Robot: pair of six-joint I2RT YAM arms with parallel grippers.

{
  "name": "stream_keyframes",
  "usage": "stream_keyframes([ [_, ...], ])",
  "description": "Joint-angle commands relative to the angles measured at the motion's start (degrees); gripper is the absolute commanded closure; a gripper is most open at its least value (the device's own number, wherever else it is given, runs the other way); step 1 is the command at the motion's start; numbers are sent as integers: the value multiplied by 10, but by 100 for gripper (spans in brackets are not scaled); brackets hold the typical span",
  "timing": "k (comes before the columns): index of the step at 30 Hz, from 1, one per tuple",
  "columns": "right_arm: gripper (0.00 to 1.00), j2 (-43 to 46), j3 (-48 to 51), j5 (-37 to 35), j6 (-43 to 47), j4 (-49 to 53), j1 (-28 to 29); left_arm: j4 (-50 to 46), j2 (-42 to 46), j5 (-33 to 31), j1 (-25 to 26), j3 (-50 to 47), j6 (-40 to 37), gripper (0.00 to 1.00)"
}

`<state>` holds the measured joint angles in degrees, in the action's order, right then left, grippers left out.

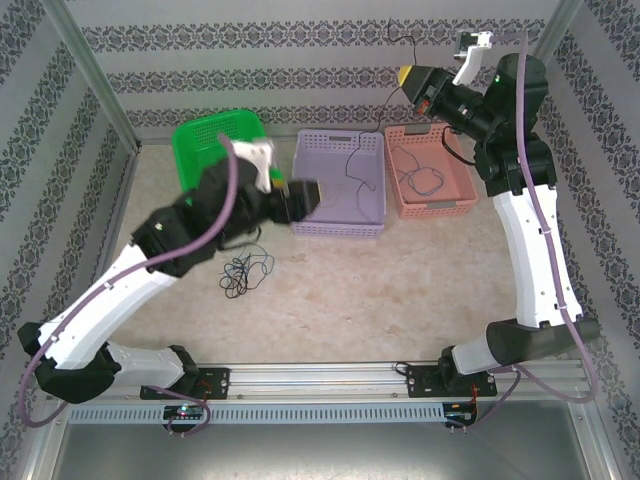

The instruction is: Untangle the cables

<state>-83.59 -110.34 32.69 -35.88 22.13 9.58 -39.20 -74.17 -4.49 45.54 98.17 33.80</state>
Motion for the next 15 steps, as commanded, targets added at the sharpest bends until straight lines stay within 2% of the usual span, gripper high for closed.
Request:
stream_keyframes([
  [1,100,6,-25,26,-14,7,17,15,-77,106,-23,113,-55,24],
  [4,100,-4,-51,28,-16,24,32,-6,-150,152,-24,223,-118,26],
  [7,100,-12,-61,43,-26,31,45,-25,-197,164,-24,286,-182,27],
  [11,100,-13,-57,56,-35,38,69,-9,-222,152,-26,301,-243,27],
  [15,100,-9,-49,61,-45,41,87,24,-229,159,-33,303,-266,28],
])
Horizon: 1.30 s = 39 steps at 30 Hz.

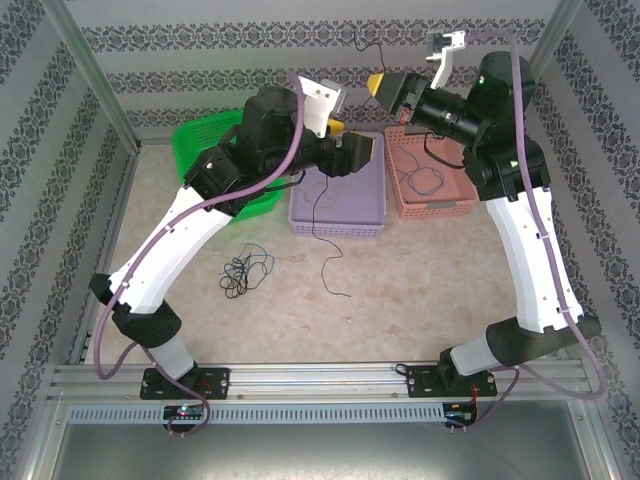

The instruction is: Untangle the cables

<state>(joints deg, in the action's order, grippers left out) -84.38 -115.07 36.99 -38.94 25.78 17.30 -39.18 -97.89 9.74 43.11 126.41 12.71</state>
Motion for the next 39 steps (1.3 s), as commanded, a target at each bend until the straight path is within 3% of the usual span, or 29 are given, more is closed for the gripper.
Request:
stream_keyframes([
  [1,100,1,2,20,-16,6,14,32,6,25,-9,20,-58,28],
  [13,100,8,22,25,-22,16,24,94,12,19,-9,-11,-56,50],
  [19,100,2,21,37,-29,14,25,79,-8,4,-9,10,-51,71],
  [22,100,1,22,39,-28,17,25,78,-14,-3,-9,17,-46,77],
  [26,100,0,25,44,-27,24,24,83,-16,-4,-9,24,-38,98],
  [28,100,2,27,39,-23,32,22,67,-14,-17,-9,37,-32,100],
  [30,84,6,29,28,-24,40,14,38,-14,-38,-20,55,-10,100],
  [33,57,18,37,9,-25,46,-4,11,-7,-10,-66,58,53,100],
  [39,48,52,60,-28,1,59,-29,-27,5,22,-155,72,96,100],
])
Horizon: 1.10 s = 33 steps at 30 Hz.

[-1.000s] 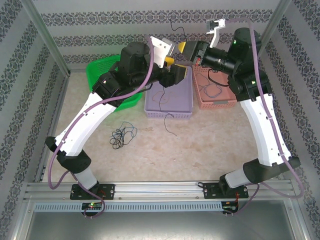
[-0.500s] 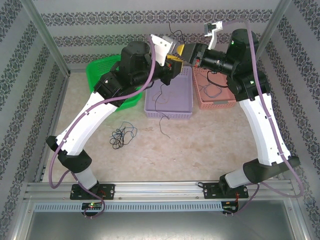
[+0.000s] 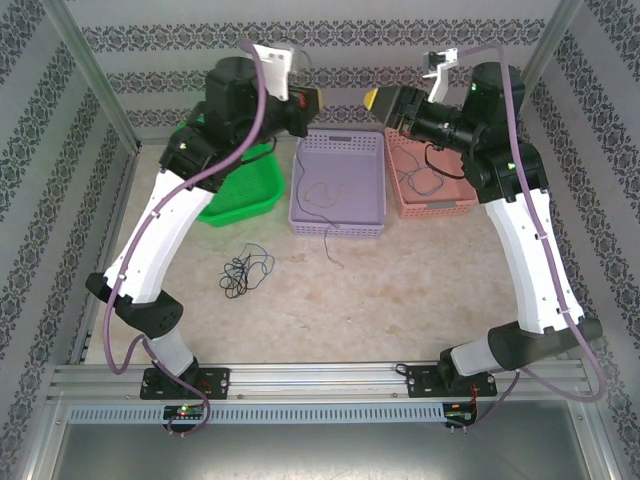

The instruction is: Untangle the cables

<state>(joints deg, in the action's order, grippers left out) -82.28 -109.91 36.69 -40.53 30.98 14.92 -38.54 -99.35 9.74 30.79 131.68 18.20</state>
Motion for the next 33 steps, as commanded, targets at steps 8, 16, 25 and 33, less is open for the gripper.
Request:
stream_keyframes([
  [8,47,69,75,-36,20,-1,-3,-11,14,26,-160,27,47,100],
  [16,48,77,111,-36,15,-5,3,22,-45,46,-250,82,62,100],
  [25,48,70,139,-38,12,-12,20,24,-98,63,-297,98,50,100],
  [33,49,69,159,-46,10,-15,25,40,-141,83,-320,174,77,100],
])
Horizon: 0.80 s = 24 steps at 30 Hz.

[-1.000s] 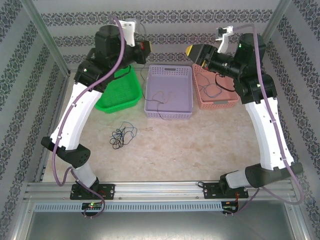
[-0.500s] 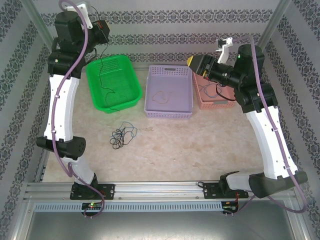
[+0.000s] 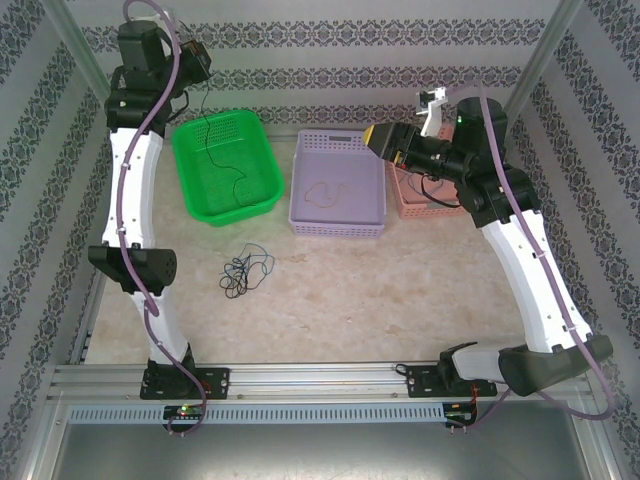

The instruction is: Untangle the cables

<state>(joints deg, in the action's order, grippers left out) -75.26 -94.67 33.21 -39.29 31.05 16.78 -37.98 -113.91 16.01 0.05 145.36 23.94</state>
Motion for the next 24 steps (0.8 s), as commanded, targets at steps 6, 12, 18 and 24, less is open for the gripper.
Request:
stream_keyframes([
  [6,49,-6,12,-13,-3,-17,7,60,-8,19,-15,38,30,100],
  [12,49,-2,19,-18,-2,-19,8,-6,-32,26,-15,16,15,100],
  [18,49,5,39,-23,-6,-26,10,-93,-74,5,-17,-25,14,100],
  [24,49,12,56,-28,-7,-28,15,-204,-175,3,-19,-6,38,100],
])
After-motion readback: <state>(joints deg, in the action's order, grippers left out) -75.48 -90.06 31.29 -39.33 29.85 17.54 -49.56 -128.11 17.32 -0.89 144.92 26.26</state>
